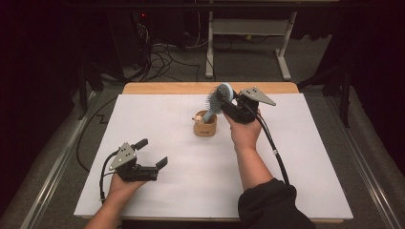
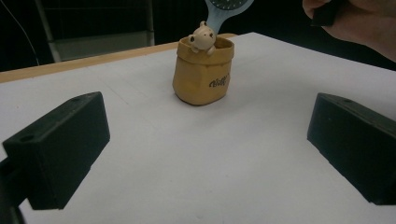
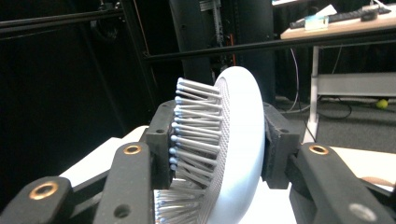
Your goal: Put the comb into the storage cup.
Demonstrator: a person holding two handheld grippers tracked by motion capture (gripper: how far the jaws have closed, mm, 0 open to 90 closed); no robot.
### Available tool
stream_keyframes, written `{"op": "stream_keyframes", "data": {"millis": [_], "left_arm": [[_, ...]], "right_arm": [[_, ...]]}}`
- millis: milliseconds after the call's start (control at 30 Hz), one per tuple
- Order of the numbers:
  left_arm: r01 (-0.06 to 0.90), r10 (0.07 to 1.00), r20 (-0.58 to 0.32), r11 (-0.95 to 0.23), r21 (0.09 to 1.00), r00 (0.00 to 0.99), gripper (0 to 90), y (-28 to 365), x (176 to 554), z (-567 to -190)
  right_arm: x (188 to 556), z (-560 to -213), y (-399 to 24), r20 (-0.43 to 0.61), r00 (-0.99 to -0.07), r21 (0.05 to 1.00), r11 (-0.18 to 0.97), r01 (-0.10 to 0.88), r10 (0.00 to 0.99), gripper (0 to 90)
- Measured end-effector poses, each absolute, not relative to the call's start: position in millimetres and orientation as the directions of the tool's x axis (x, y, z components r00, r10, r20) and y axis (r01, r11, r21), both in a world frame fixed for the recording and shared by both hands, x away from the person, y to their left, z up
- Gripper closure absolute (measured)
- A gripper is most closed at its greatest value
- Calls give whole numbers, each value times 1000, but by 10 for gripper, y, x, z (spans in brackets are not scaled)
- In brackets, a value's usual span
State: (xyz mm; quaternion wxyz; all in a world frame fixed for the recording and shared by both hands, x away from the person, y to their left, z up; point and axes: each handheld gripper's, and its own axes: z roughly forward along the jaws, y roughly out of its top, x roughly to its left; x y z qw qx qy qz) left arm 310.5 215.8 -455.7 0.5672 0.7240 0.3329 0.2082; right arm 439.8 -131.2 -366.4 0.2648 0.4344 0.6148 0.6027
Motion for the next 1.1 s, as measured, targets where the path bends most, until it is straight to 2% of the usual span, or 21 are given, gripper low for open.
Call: {"op": "stream_keyframes", "data": {"millis": [333,1100], "left_arm": [[245,719,-74,-136,960,691,0,2156,3103,-4556],[238,719,-60,-148,960,692,0,2159,3100,-4555]], "right_arm": [[4424,-3671,-1351,232,-455,961,-130,244,860,515],[4453,-3660,-1373,222,-431,958,-114,262,875,465]]}}
